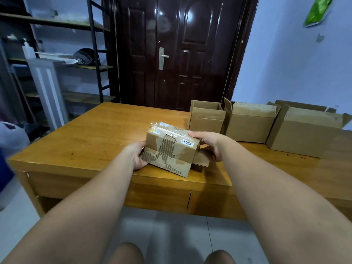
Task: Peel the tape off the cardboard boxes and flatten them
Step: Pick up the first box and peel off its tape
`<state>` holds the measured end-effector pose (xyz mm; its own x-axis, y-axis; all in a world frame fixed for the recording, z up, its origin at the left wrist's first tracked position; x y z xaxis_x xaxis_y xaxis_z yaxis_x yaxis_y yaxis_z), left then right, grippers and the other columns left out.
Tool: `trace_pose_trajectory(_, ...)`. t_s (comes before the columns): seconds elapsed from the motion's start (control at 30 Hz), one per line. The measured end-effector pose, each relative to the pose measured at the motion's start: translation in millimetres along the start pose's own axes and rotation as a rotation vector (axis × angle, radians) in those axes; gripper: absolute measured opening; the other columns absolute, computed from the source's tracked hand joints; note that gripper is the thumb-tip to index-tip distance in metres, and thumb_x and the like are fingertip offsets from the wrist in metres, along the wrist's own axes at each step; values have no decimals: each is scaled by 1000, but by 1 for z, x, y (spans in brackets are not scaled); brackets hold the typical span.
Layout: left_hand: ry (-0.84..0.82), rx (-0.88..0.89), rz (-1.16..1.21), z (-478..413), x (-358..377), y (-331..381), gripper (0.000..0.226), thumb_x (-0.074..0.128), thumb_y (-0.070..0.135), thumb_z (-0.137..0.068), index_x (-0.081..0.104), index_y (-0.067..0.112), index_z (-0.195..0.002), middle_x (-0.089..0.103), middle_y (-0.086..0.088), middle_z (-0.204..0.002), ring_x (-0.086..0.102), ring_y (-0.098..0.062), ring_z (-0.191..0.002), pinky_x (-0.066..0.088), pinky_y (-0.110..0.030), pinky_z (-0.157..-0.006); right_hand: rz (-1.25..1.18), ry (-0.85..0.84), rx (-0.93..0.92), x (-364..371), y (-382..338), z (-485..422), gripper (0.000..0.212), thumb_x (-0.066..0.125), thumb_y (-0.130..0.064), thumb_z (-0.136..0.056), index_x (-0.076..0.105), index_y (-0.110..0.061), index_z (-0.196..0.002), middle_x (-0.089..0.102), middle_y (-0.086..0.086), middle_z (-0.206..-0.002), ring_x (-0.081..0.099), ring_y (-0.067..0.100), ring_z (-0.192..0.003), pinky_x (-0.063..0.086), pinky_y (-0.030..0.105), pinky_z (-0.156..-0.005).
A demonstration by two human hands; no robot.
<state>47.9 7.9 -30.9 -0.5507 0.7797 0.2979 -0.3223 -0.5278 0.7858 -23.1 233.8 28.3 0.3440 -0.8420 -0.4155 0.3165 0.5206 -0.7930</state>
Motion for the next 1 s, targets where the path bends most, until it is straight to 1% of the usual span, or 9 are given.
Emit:
trace_pose_trajectory(0.07, 2, 25, -113, -1, -3, 4, 13, 51, 15, -98, 56, 9, -88, 60, -12, -82, 57, -18, -65, 54, -30, -43, 29, -12, -10, -2, -1, 0, 45, 68, -58, -80, 64, -15, -95, 66, 7, -95, 59, 19, -79, 45, 28, -61)
trace_pose_trajectory(0.17, -26, 31, -276, -5, -15, 10, 21, 46, 6, -99, 61, 22, -98, 60, -4, -68, 45, -7, -51, 51, -19, -41, 50, -55, -12, -3, 2, -3, 50, 70, -58, -77, 63, -16, -103, 64, 7, -106, 58, 21, -87, 43, 31, -66)
trace_pose_trajectory(0.23, -66, 9, -358, -5, -20, 11, 24, 46, 5, -98, 60, 23, -103, 59, -2, -60, 37, -5, -43, 50, -18, -41, 76, -77, -1, -1, 7, -4, 59, 69, -67, -71, 63, -18, -101, 61, 6, -112, 56, 24, -100, 47, 35, -82)
trace_pose_trajectory(0.33, -85, -2, -474, -5, -25, 11, 24, 48, 8, -98, 56, 22, -116, 53, -1, -72, 34, -6, -49, 43, -15, -37, 55, -65, 14, 3, 11, -5, 64, 67, -74, -67, 63, -17, -97, 59, 8, -117, 52, 28, -113, 42, 43, -103)
trace_pose_trajectory(0.53, -58, 24, -764, -2, -21, 16, 25, 52, 22, -97, 56, 15, -122, 47, 0, -74, 26, -8, -53, 29, -13, -33, -158, -49, 69, 6, 18, -2, 42, 76, -48, -77, 61, -12, -91, 64, 11, -101, 59, 25, -87, 50, 35, -75)
trace_pose_trajectory(0.63, -36, 67, -881, 3, -12, 25, 23, 47, 25, -100, 55, 15, -119, 51, -3, -77, 33, -11, -55, 29, -17, -39, -170, -42, 87, 6, 17, -5, 47, 76, -48, -77, 61, -11, -102, 60, 12, -101, 56, 25, -89, 49, 37, -81)
trace_pose_trajectory(0.7, 23, 179, -865, 6, -2, 40, 23, 40, 24, -102, 55, 13, -114, 56, -7, -93, 46, -15, -65, 41, -22, -46, -135, -39, 80, 8, 12, -7, 57, 75, -50, -77, 59, -12, -117, 55, 10, -94, 52, 24, -85, 44, 36, -70)
trace_pose_trajectory(0.87, 35, 424, -526, 5, 21, 67, 49, 39, 49, -99, 59, 6, -112, 62, -8, -111, 58, -24, -101, 47, -40, -94, -92, -50, 51, 18, 1, -10, 58, 69, -51, -83, 55, -10, -121, 48, 7, -88, 47, 23, -81, 39, 37, -84)
trace_pose_trajectory(1.0, 93, 511, -669, 2, 27, 71, 41, 55, 38, -95, 62, 1, -112, 67, -12, -108, 63, -27, -95, 50, -35, -80, -35, -53, 35, 20, -3, -15, 64, 64, -56, -84, 54, -10, -128, 51, 8, -96, 46, 24, -87, 35, 38, -88)
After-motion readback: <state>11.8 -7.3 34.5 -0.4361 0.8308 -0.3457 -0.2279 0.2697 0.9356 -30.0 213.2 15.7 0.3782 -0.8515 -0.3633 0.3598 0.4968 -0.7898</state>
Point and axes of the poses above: each hand's wrist, its own z-axis away from the middle knuckle, its own x-axis out of the palm, y = z × x, the point moved 10 cm from there along -z, towards the middle knuckle
